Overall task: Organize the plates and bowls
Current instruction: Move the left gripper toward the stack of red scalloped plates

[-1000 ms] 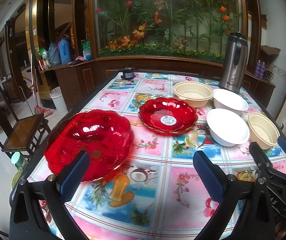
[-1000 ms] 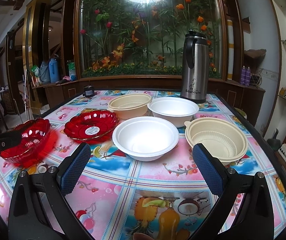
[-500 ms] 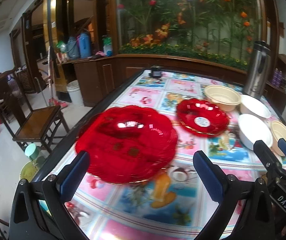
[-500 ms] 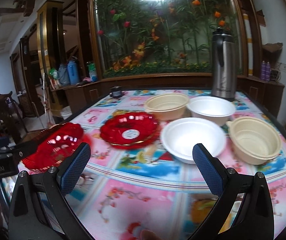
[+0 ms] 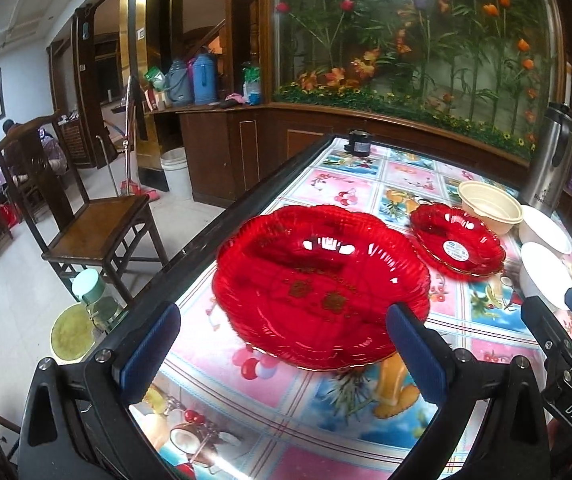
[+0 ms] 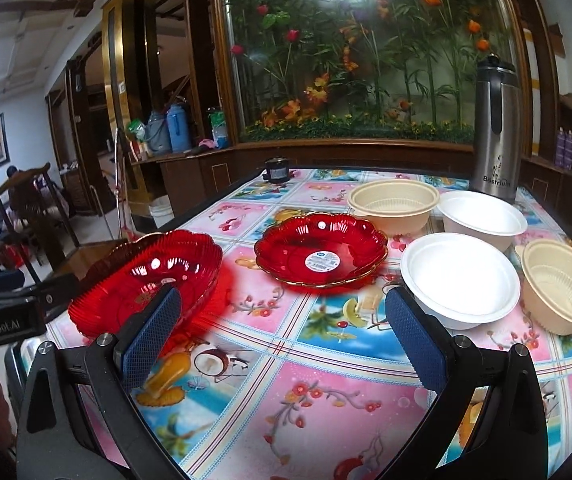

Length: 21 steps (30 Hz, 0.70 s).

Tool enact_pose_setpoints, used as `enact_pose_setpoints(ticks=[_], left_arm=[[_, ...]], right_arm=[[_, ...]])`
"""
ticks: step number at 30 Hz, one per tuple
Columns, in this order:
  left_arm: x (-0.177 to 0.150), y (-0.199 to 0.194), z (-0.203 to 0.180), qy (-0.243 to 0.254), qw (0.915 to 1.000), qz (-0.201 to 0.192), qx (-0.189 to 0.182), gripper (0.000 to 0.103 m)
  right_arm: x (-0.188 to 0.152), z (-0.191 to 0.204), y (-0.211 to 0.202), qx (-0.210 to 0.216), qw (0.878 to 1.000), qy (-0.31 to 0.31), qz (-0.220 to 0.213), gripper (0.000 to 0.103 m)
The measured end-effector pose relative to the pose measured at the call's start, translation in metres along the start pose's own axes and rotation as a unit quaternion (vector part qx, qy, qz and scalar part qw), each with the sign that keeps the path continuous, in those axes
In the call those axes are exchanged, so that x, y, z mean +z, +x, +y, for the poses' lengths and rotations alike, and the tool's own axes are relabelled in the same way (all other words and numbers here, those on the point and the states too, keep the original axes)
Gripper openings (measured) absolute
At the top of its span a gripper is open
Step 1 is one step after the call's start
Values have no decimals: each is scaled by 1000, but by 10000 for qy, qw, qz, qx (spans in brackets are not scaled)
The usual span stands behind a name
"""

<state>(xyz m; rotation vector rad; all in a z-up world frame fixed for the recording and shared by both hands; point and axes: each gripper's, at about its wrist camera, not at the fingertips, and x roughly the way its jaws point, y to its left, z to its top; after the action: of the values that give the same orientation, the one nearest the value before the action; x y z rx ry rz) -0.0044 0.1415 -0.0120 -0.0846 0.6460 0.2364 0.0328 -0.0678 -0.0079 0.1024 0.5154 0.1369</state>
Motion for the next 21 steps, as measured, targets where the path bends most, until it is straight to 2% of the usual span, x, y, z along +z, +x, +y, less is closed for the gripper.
enact_pose_setpoints(ticks=[21], left_arm=[[-1, -1, 17, -113, 9999, -64, 92, 103]], right_arm=[[2, 8, 1, 35, 10000, -63, 51, 103]])
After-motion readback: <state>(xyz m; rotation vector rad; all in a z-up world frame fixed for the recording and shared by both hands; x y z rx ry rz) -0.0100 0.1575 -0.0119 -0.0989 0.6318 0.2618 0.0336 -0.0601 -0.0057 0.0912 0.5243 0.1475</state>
